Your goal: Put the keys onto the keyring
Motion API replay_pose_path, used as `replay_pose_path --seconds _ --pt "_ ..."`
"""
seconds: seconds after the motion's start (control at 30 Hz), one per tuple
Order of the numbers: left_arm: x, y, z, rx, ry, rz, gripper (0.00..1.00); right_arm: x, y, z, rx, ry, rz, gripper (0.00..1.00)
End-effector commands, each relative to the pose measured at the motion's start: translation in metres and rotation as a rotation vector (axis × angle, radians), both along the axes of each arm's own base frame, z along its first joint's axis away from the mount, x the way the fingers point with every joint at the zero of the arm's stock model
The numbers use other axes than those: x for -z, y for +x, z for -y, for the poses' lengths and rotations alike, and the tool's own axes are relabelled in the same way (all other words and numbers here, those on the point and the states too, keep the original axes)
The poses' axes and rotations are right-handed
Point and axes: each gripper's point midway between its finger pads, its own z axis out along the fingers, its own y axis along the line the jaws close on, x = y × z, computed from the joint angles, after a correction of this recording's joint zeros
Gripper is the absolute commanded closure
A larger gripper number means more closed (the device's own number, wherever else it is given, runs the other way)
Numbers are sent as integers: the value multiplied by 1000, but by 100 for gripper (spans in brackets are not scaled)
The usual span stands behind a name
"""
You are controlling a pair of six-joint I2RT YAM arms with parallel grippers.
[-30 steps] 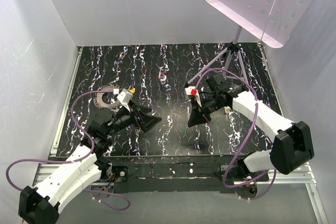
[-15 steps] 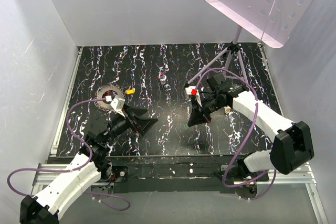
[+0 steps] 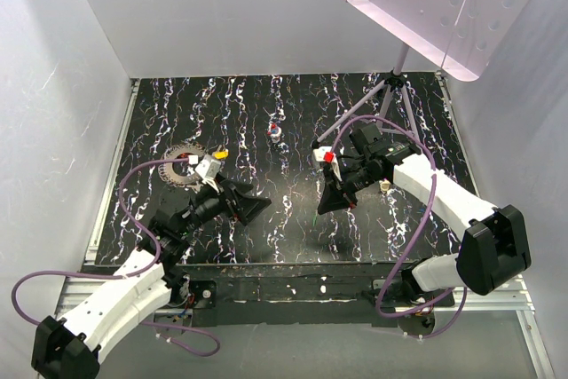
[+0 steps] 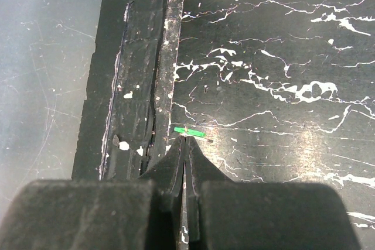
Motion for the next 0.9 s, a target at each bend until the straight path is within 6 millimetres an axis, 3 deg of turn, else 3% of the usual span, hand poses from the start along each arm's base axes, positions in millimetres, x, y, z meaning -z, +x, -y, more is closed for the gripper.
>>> replay_pose_path --seconds 0.0,0.87 --pt "-14 -6 5 52 4 47 2 -10 -5 0 -30 42 16 99" --pt "-13 -14 16 146 4 57 2 -8 -5 0 -33 41 12 99"
